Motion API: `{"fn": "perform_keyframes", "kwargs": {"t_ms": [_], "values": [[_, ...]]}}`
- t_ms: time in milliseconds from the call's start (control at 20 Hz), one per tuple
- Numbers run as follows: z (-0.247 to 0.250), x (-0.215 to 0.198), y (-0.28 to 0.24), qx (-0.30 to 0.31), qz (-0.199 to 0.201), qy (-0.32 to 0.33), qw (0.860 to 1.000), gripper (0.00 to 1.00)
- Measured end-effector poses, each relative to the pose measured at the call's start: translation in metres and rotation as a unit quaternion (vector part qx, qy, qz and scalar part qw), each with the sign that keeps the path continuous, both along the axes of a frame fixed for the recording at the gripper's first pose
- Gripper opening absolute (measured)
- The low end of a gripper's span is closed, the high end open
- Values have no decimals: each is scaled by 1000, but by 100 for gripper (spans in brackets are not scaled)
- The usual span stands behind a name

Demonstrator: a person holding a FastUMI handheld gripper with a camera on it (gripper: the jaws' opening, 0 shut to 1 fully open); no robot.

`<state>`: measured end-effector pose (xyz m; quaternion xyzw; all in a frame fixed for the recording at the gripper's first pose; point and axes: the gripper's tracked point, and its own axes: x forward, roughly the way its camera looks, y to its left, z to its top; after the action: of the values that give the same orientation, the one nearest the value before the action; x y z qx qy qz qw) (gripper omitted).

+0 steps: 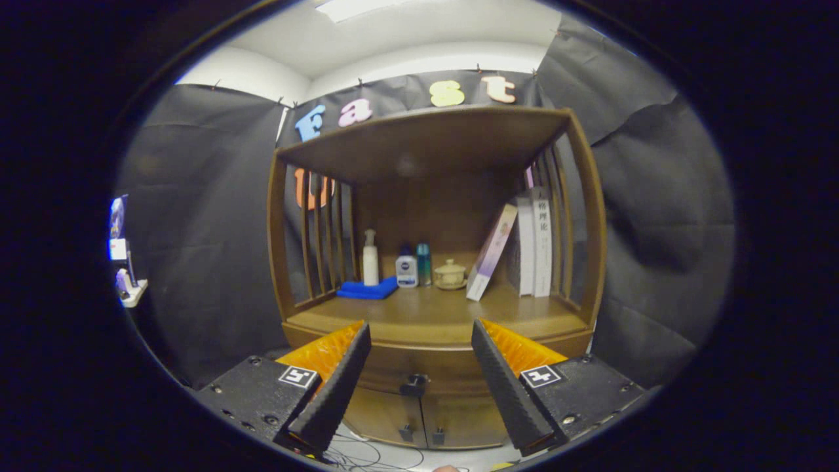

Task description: Pull open the drawer, take out the items inside it, and place them on the countertop above the cabinet.

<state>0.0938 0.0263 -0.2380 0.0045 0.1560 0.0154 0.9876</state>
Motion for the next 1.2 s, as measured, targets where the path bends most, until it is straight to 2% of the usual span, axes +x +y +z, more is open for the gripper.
{"fn": "perform_keyframes", "kwargs": {"t_ms": [300, 600, 850, 1000, 1200], "values": [[-96, 34, 8, -7, -8, 63, 998, 93], [-151, 66, 1, -41, -30, 94, 994, 72], [-171, 79, -3, -40, -52, 108, 992, 63], [-172, 79, -2, -38, -59, 112, 991, 51], [-173, 80, -1, -25, -69, 107, 992, 44]]}}
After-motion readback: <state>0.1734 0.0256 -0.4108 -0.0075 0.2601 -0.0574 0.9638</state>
